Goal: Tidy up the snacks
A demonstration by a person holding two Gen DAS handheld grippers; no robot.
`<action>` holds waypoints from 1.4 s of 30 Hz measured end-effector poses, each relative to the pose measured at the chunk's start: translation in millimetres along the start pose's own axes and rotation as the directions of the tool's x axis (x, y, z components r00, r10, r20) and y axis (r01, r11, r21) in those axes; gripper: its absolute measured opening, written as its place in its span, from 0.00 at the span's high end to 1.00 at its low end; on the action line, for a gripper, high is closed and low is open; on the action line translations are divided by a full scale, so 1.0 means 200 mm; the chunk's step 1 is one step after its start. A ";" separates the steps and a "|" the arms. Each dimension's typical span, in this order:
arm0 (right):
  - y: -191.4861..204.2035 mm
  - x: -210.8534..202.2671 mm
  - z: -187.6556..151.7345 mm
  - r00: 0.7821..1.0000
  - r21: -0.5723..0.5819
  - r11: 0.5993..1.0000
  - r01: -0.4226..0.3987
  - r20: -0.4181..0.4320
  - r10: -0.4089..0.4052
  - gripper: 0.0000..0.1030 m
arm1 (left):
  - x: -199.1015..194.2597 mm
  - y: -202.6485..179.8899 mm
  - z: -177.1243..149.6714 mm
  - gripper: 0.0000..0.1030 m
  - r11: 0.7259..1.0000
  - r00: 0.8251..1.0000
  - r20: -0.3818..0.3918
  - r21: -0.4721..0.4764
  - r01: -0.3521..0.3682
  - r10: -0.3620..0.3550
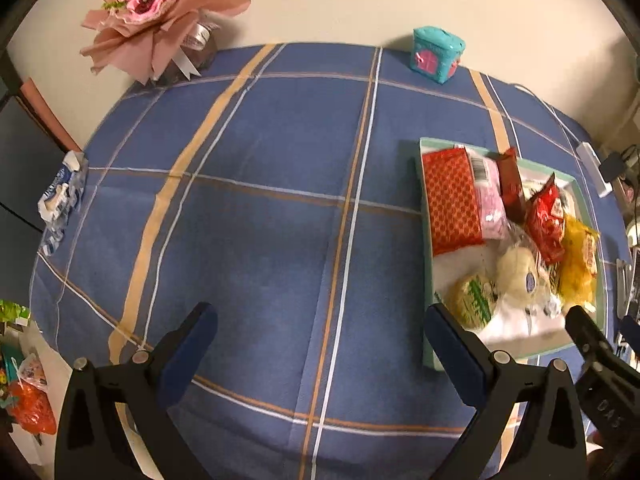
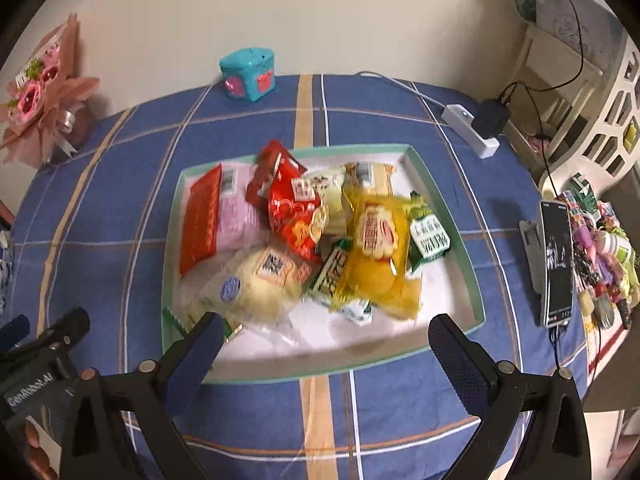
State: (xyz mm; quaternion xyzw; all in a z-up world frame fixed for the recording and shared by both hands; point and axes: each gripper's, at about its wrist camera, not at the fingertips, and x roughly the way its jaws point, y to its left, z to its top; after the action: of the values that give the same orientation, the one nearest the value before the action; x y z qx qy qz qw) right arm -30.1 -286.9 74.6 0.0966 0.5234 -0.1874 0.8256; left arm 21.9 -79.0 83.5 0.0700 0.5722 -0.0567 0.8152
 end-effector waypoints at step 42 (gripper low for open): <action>0.09 -0.15 -0.17 1.000 -0.003 1.000 -0.014 0.018 0.014 0.00 | -0.03 0.17 -0.11 0.00 0.997 0.997 -0.037 -0.035 0.068 -0.069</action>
State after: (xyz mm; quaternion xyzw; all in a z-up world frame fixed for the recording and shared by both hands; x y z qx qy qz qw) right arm -62.3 -251.6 86.9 0.0976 0.5157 -0.1816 0.8316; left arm 5.1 -42.1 82.8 0.0374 0.5907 -0.0735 0.8027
